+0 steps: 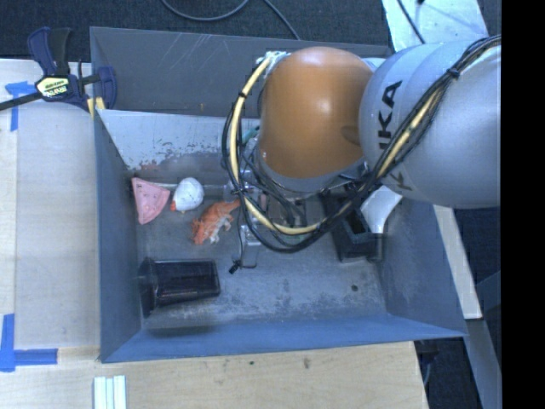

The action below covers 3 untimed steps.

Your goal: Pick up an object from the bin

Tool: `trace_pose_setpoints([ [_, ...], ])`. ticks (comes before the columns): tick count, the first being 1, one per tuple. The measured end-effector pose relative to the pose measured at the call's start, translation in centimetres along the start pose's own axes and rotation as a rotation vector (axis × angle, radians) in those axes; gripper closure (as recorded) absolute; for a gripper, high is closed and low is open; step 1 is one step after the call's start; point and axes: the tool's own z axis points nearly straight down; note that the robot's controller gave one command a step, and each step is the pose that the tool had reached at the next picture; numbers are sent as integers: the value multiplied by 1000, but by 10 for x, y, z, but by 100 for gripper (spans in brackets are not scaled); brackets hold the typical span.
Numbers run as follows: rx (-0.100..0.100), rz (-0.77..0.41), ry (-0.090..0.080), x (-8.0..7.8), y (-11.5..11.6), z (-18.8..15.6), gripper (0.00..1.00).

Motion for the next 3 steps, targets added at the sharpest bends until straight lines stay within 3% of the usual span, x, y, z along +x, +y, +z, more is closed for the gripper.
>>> trace_pose_setpoints([
  [1,-1,2,-8,-2,-1,-4,0],
  [2,-4,2,-15,-20,-4,35,0],
  [3,-1,-20,-8,-31,-14,70,0],
])
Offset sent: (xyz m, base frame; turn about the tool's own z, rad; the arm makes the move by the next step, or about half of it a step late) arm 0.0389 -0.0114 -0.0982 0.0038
